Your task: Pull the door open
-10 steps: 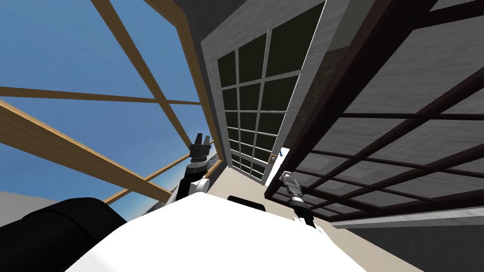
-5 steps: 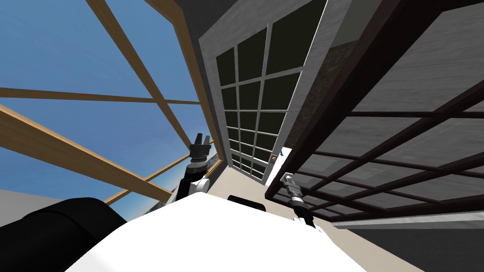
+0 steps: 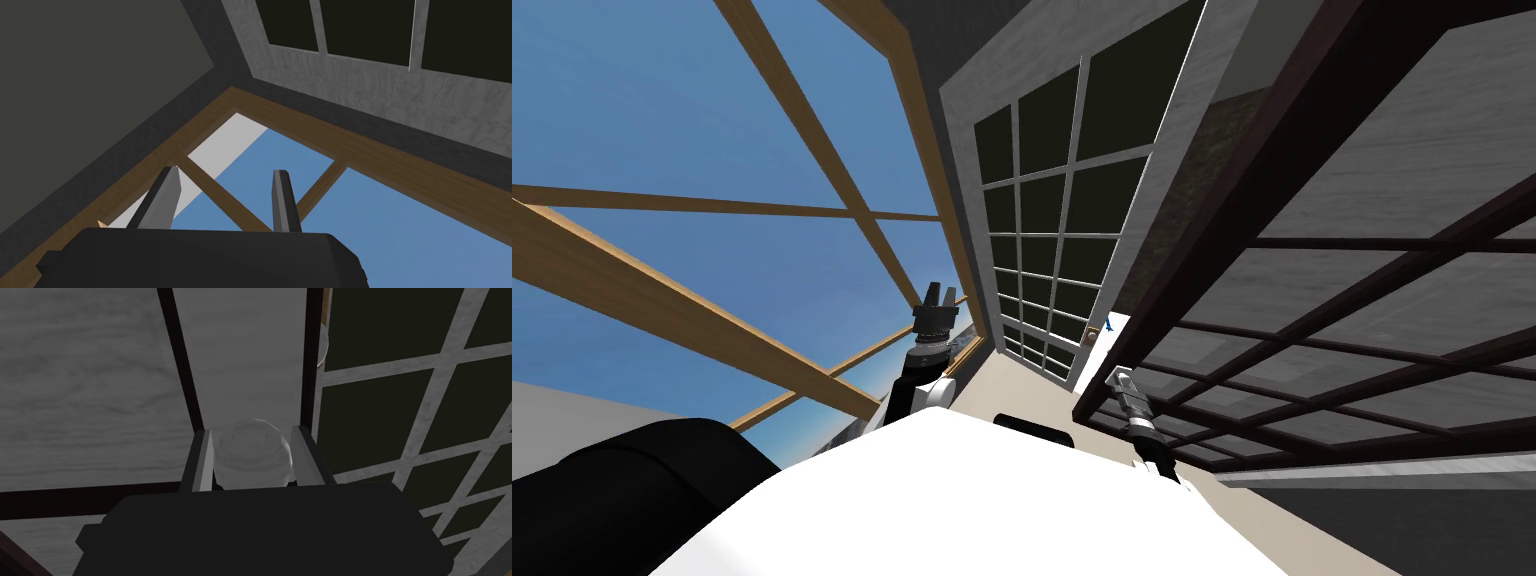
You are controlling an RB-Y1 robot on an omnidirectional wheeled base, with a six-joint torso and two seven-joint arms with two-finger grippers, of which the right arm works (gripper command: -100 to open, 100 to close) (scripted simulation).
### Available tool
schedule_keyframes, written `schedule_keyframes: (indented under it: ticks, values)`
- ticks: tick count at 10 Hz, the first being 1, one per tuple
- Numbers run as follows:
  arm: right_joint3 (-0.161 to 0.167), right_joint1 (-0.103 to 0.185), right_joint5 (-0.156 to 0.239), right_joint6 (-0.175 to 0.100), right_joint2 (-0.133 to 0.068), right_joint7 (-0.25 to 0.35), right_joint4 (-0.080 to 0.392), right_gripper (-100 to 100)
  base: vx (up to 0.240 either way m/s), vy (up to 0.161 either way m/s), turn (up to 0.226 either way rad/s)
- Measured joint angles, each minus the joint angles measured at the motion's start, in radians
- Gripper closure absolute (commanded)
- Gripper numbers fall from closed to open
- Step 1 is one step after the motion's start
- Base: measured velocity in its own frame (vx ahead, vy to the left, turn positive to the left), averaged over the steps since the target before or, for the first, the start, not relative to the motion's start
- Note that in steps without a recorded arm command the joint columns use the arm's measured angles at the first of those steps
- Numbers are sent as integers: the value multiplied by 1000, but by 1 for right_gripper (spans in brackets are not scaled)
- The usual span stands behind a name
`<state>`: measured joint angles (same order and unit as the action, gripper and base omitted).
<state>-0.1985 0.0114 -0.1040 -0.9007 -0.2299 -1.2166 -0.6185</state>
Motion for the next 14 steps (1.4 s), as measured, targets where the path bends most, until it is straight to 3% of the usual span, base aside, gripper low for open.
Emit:
schedule_keyframes:
  ticks: [5, 14]
  values:
    - [9, -2, 26, 1, -1, 91, -1, 100, -34, -16, 46]
    - [30, -4, 88, 4, -7, 312, -6, 100, -39, -17, 55]
